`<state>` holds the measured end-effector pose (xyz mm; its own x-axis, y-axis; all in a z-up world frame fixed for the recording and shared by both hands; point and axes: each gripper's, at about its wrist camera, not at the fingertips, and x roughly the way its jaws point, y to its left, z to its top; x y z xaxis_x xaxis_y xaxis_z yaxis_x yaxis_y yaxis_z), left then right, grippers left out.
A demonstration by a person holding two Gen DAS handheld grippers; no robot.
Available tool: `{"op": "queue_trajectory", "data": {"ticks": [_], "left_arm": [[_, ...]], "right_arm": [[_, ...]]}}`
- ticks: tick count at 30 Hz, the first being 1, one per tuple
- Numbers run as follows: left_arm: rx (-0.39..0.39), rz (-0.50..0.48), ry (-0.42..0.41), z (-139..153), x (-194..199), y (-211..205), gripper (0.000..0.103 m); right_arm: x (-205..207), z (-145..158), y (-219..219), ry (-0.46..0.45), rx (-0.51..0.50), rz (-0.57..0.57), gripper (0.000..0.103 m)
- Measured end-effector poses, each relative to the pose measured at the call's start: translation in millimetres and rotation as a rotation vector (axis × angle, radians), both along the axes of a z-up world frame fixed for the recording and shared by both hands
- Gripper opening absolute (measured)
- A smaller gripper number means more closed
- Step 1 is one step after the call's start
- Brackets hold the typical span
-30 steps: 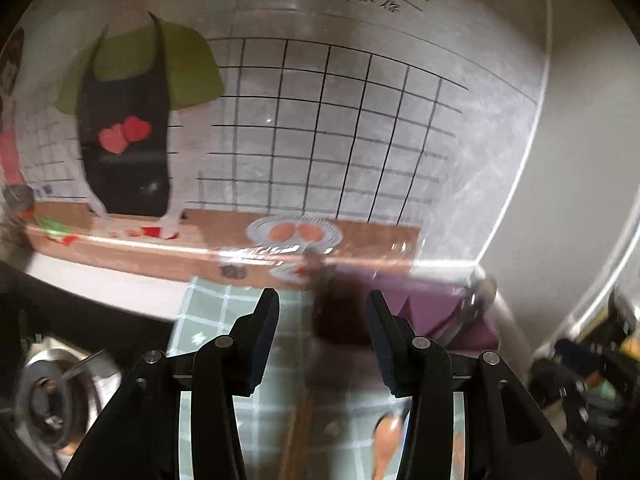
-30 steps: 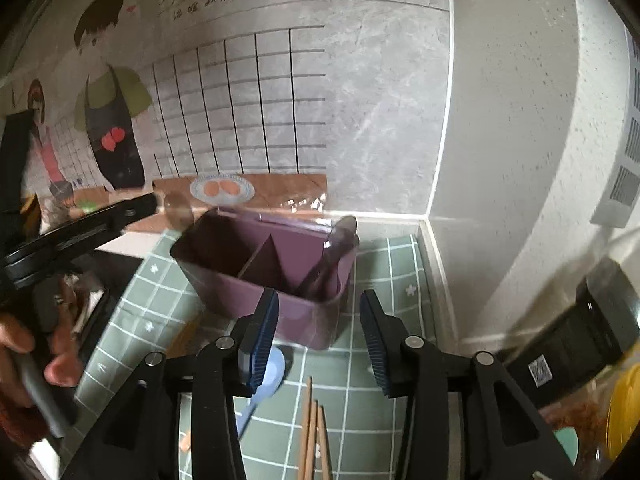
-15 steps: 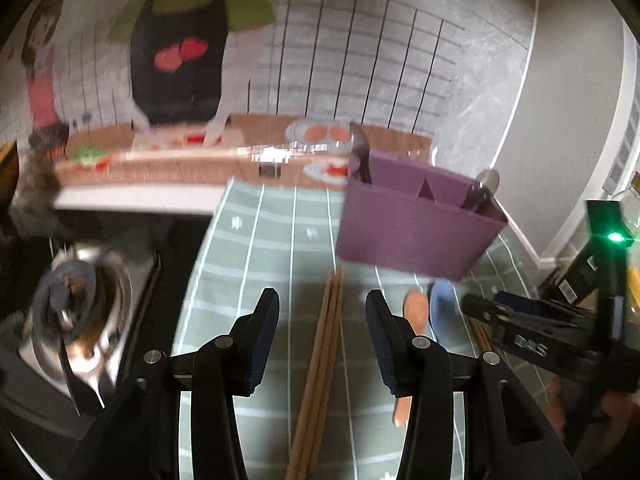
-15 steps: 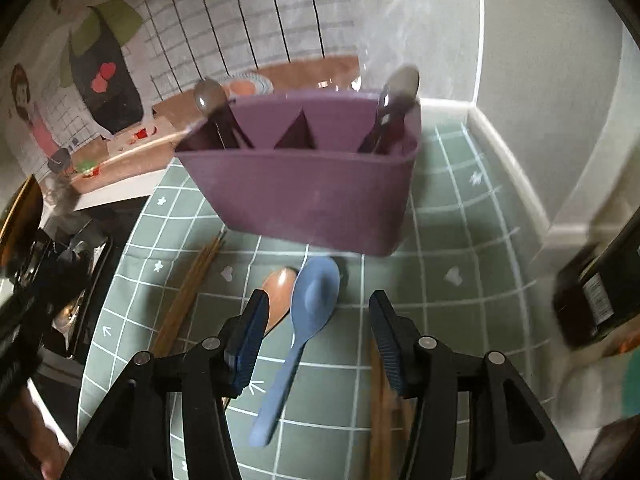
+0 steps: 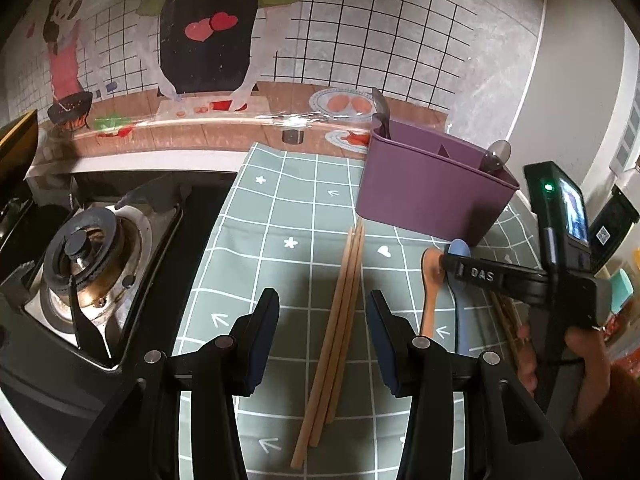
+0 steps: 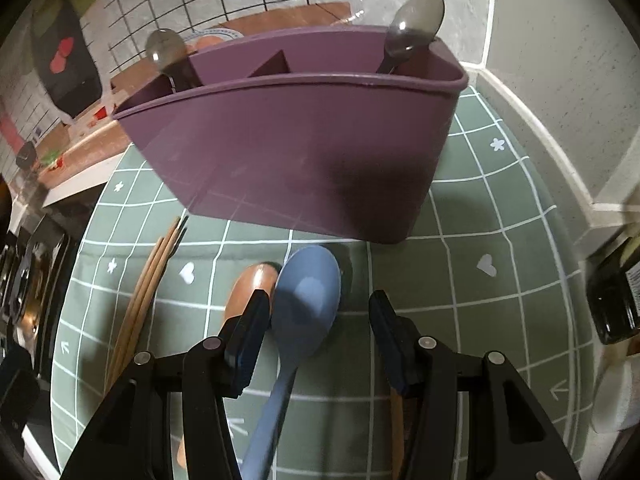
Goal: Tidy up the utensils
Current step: 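Grasp the light-blue spoon with the right tool while the left tool grasps the wooden spoon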
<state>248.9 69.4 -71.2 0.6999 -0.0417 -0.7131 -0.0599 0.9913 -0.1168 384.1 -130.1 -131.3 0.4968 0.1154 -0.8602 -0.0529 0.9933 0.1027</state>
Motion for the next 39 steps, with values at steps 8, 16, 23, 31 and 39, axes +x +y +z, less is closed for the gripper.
{"op": "queue_trajectory", "data": {"ticks": [8,16,23,31,39], "left_arm": [[0.005,-0.001,0.007,2.2,-0.4,-1.7,0.046],[-0.010,-0.045,0.015,4.5,7.6,-14.2,0.046],[-0.082,-0.160,0.036,-2.4,27.3,-33.4,0.046],[-0.103,-0.317,0.079,-26.6,67.8,-66.7,0.046],[-0.033,-0.359,0.145,-48.3,101.5,-95.5,0.046]], "right_arm": [[5.0,-3.8,12.2,-0.017,-0.073,0.019,0.044],[-5.5,13.0,6.0,-0.067,-0.097,0.026,0.034],[-27.5,52.1,-15.5,-0.147,-0.063,0.029,0.033],[-53.2,92.0,-38.3,-0.255,-0.044,0.022,0.033],[-68.7,109.6,-55.9,-0.316,-0.036,-0.012,0.033]]}}
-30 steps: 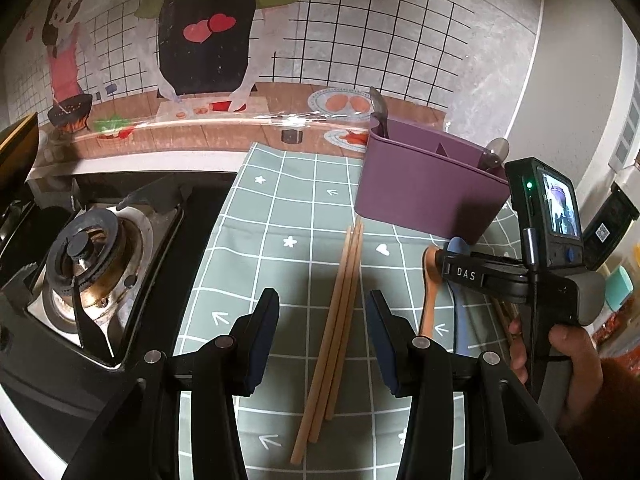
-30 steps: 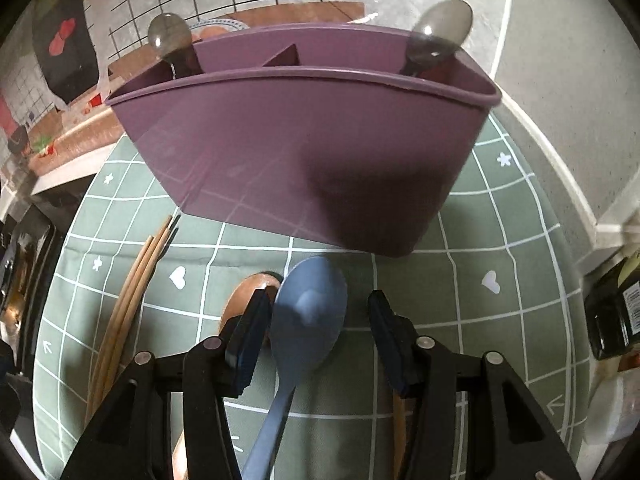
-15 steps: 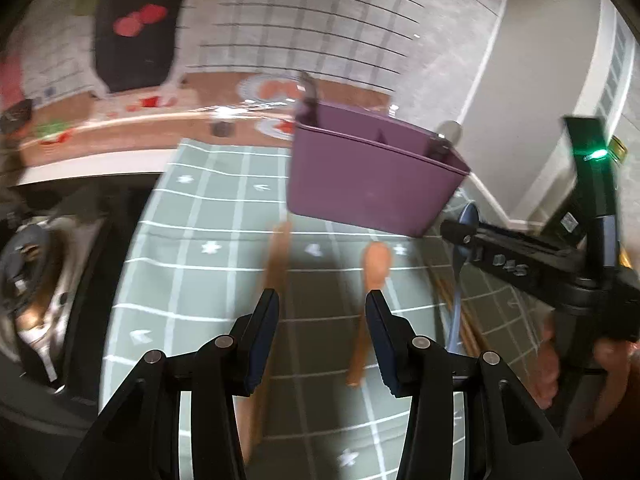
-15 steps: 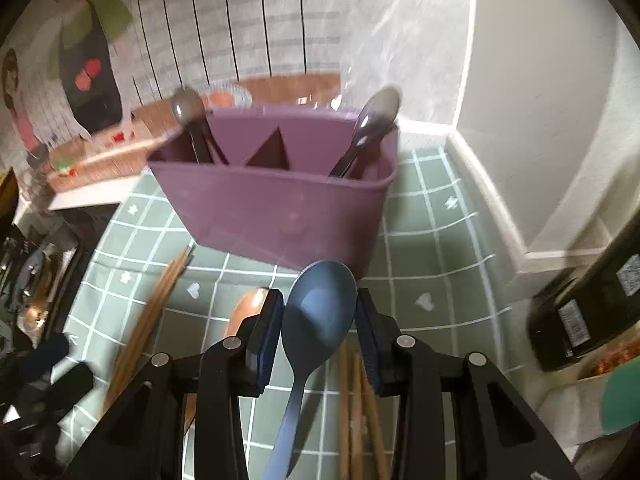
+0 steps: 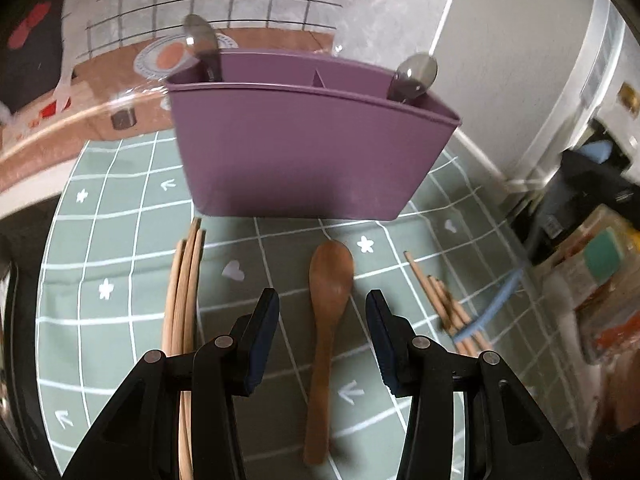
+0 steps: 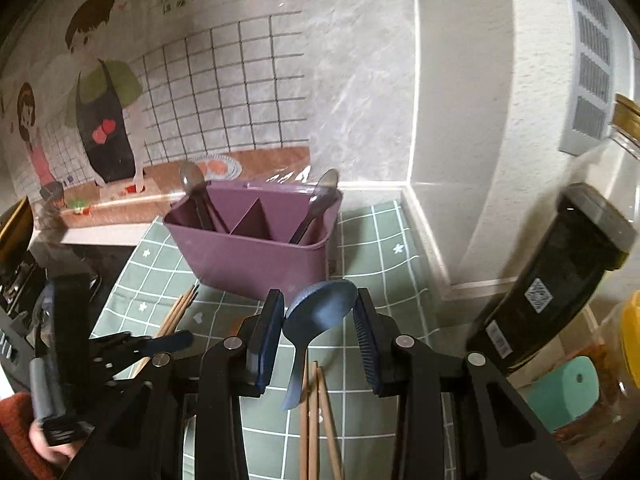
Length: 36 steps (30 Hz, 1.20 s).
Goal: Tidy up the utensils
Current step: 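Grasp the light-blue spoon with the right tool while the left tool grasps the wooden spoon, then lift both spoons and carry them over the purple holder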
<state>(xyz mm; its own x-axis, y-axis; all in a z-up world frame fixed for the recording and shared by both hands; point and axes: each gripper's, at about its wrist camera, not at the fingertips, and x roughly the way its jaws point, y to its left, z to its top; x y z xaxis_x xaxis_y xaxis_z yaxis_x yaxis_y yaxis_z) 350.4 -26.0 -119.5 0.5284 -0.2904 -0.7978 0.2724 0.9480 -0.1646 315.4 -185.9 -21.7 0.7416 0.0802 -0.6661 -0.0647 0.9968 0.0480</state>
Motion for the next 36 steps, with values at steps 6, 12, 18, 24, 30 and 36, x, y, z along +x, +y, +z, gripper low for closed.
{"op": "queue_trajectory", "data": {"ticks": [6,12,18,24,30,36], "left_arm": [[0.127,-0.001,-0.019,-12.7,11.7,-27.0,0.046],[0.176,0.014,0.004,-22.6,25.2,-39.9,0.046],[0.187,0.009,-0.003,-23.9,34.3,-50.2,0.043],[0.126,0.045,-0.015,-13.4,23.2,-39.3,0.031],[-0.017,0.098,-0.048,20.1,3.5,-5.4,0.031],[-0.115,0.172,-0.156,73.6,-14.9,28.5,0.031]], "right_arm": [[-6.3,8.2,-11.1,-0.022,0.012,-0.028,0.033],[-10.2,11.4,-18.1,-0.028,0.012,-0.037,0.033],[-13.2,9.7,-23.6,-0.023,0.009,-0.045,0.033],[-14.3,11.0,-25.1,-0.023,0.009,-0.035,0.033],[-15.5,17.1,-19.6,-0.029,-0.022,-0.003,0.032],[-13.0,32.0,-12.6,-0.044,-0.025,0.022,0.032]]}}
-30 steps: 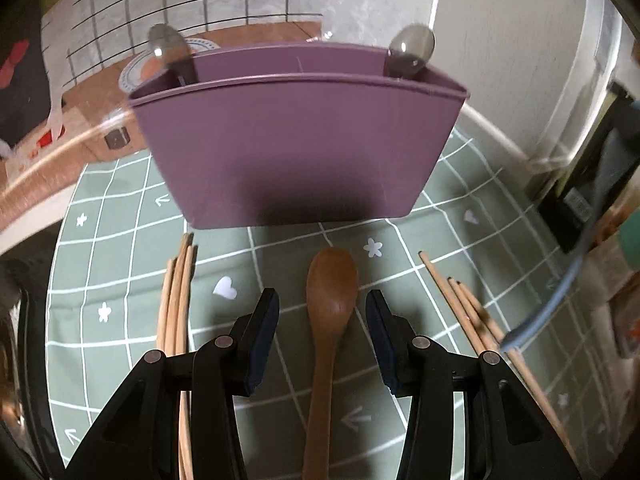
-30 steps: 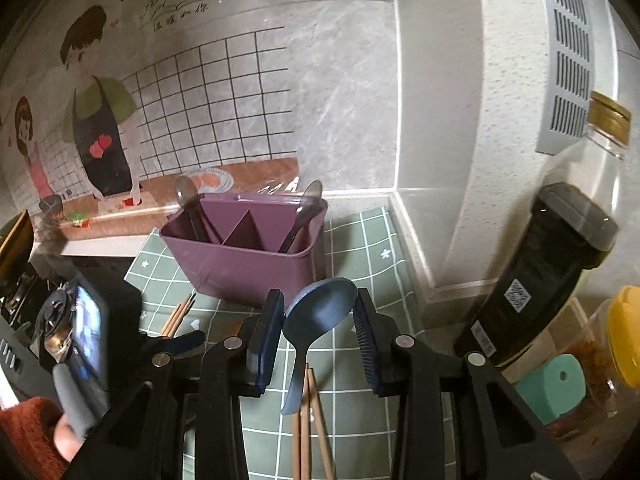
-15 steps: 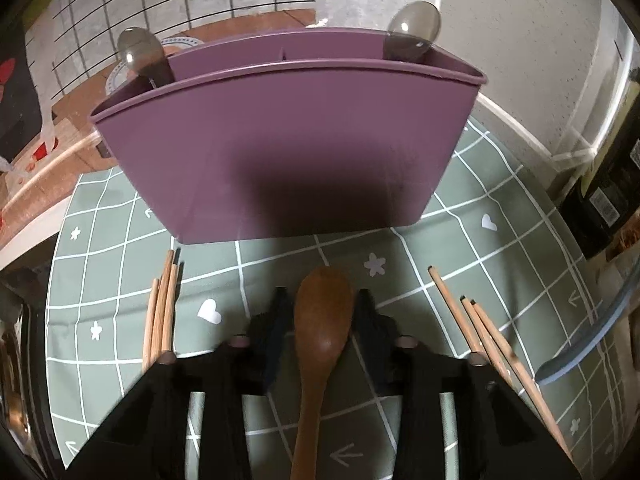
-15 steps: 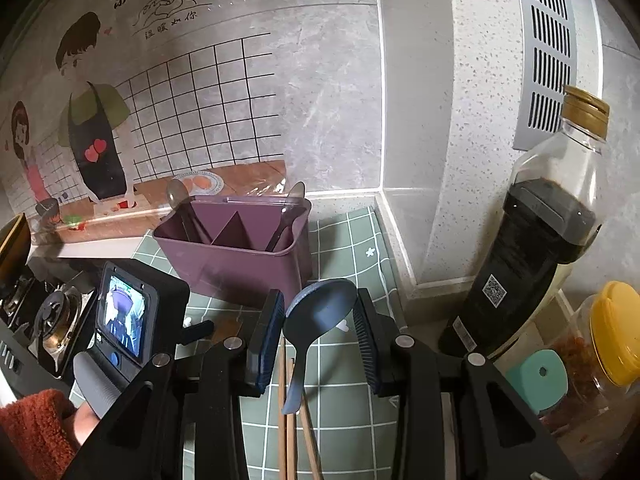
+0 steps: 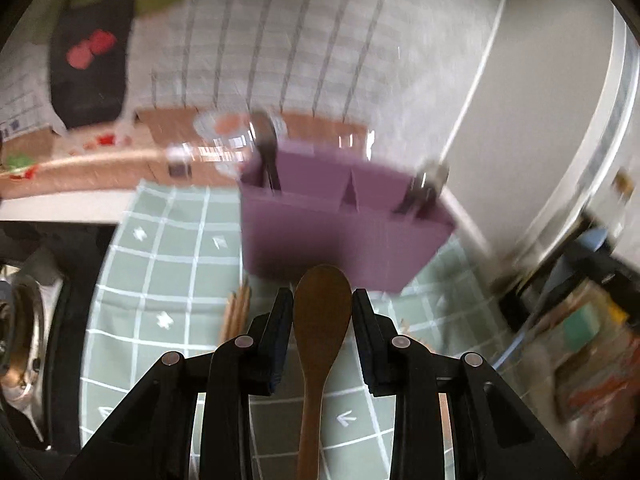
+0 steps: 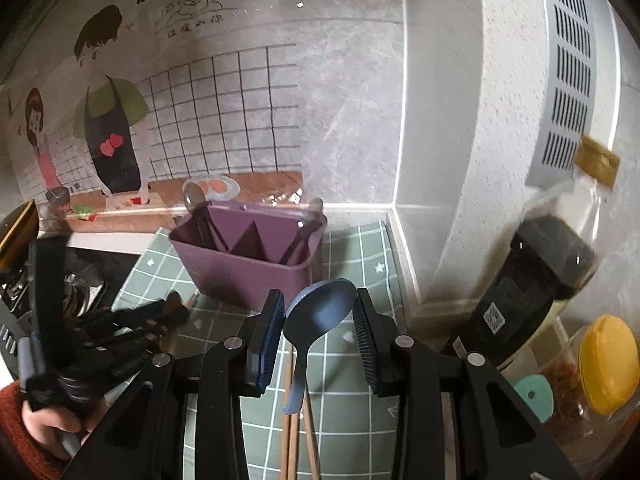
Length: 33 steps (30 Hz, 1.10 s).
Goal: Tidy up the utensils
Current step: 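Lift both spoons and carry them over the purple holder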
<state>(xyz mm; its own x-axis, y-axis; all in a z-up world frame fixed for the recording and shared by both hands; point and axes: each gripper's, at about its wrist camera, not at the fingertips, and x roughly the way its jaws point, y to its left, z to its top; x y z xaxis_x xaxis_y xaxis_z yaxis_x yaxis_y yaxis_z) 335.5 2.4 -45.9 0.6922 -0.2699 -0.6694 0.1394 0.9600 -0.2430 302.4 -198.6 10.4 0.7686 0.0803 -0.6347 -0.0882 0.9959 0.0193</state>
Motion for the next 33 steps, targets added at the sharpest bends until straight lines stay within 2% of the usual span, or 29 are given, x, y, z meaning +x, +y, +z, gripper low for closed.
{"op": "queue_trajectory", "data": {"ticks": [4,8,10,13,15,18,22,27,29,33], "left_arm": [[-0.070,0.013,-0.134,63.5,-10.1,17.3,0.031],[-0.101,0.044,-0.305,136.2,-12.8,26.7,0.031],[-0.151,0.040,-0.380,171.3,-9.6,32.4,0.031],[-0.179,0.036,-0.488,205.1,-2.7,36.2,0.031],[-0.180,0.041,-0.551,213.7,3.3,36.2,0.031],[-0.189,0.047,-0.579,210.9,17.2,35.1,0.031],[-0.194,0.071,-0.571,187.8,41.9,31.7,0.031],[-0.182,0.110,-0.538,148.8,72.9,24.8,0.031],[-0.153,0.116,-0.506,128.4,89.0,20.5,0.031],[-0.149,0.120,-0.433,91.7,112.4,19.9,0.031]], "right_arm": [[2.6,30.2,5.6,-0.065,0.002,0.012,0.032],[10.2,81.2,14.6,-0.180,-0.030,0.012,0.032],[17.1,108.9,17.0,-0.233,-0.024,0.008,0.032],[26.0,143.7,18.2,-0.305,-0.013,0.001,0.032],[32.1,158.3,20.3,-0.341,-0.022,-0.008,0.032],[42.9,165.8,25.4,-0.363,-0.037,-0.010,0.032],[61.6,151.9,31.5,-0.343,-0.064,-0.009,0.032],[91.2,114.1,30.6,-0.261,-0.039,-0.026,0.032],[102.8,95.4,31.4,-0.224,-0.032,-0.032,0.032],[122.0,57.3,36.2,-0.151,-0.037,-0.032,0.032]]}}
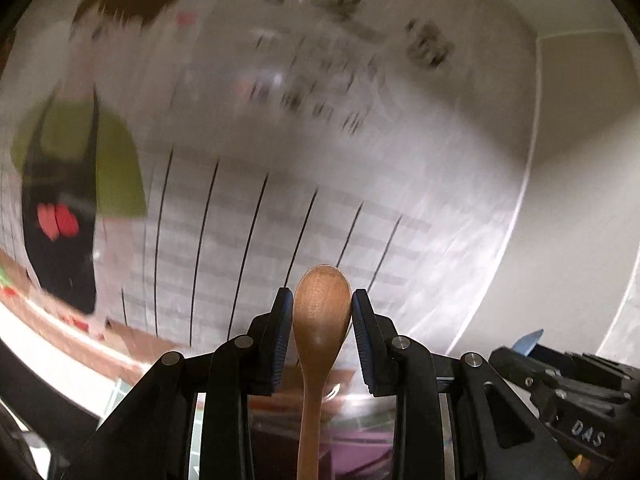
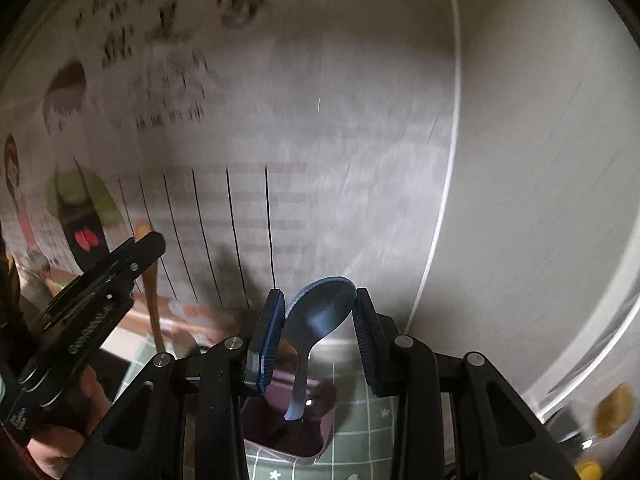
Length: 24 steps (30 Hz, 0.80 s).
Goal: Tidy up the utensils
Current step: 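Lift both spoons and carry them over the purple holder, then drop both spoons into the purple holder by opening both tools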
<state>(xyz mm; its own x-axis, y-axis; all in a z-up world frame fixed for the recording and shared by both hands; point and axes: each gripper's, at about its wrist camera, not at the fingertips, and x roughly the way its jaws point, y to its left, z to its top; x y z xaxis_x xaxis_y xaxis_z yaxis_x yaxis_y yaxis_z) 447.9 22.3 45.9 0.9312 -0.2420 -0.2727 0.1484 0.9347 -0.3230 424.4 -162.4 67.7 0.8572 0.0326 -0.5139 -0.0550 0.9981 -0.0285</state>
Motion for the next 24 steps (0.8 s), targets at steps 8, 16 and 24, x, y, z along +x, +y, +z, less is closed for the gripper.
{"op": "queue_trajectory", "data": {"ticks": [8,16,24], "left_arm": [[-0.026,0.016,0.096,-45.4,20.4,7.2,0.031],[0.012,-0.032,0.159,-69.3,8.2,2.6,0.031],[0.003,-0.095,0.271,-77.0,3.3,6.0,0.032]], "right_arm": [[19.9,-51.6,7.5,0.112,-0.017,0.017,0.032],[27.9,-76.8,9.2,0.206,0.018,0.037,0.032],[25.2,-96.4,6.6,0.279,0.025,0.060,0.034]]}}
